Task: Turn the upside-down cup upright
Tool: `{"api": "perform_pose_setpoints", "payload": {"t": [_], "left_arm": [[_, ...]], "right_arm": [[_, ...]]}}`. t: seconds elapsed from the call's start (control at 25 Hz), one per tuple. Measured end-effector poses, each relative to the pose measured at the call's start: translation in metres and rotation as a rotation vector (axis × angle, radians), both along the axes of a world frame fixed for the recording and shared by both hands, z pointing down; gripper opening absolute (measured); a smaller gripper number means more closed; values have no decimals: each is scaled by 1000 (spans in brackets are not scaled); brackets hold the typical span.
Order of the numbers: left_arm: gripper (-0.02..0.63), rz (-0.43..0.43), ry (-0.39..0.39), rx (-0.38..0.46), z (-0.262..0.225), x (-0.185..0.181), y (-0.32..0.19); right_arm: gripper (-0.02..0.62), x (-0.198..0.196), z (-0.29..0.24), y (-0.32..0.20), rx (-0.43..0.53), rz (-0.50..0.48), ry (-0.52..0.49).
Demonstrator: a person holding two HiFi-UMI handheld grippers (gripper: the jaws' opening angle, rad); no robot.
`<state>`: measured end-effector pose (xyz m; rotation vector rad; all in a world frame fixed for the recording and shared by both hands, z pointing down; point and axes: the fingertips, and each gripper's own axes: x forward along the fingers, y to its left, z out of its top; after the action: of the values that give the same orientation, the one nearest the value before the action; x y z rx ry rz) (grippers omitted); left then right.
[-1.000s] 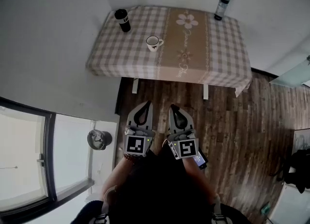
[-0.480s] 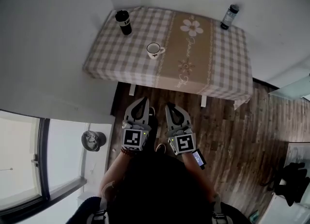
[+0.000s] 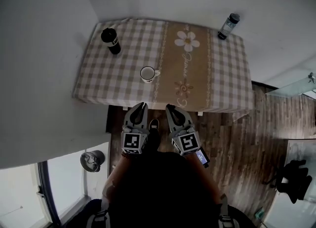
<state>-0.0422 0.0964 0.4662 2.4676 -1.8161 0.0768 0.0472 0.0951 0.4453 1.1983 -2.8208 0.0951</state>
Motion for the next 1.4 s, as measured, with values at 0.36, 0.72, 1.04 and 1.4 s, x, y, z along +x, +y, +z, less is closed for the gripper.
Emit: {"api": "perform_pose_setpoints", "payload": {"t": [0.36, 0.72, 1.04, 1.4], "left_arm": [[182, 127, 22, -37, 37, -31, -99], [387, 255, -35, -112, 91, -26, -148], [460, 231, -1, -193, 127, -34, -162], [499, 330, -5, -203, 150, -24, -177]], "right_arm": [[7, -34, 26, -106, -42, 9, 32], [7, -34, 52, -160, -97, 32, 20], [8, -38, 52, -177, -102, -25, 31], [6, -33, 72, -178, -148, 6, 39]]}}
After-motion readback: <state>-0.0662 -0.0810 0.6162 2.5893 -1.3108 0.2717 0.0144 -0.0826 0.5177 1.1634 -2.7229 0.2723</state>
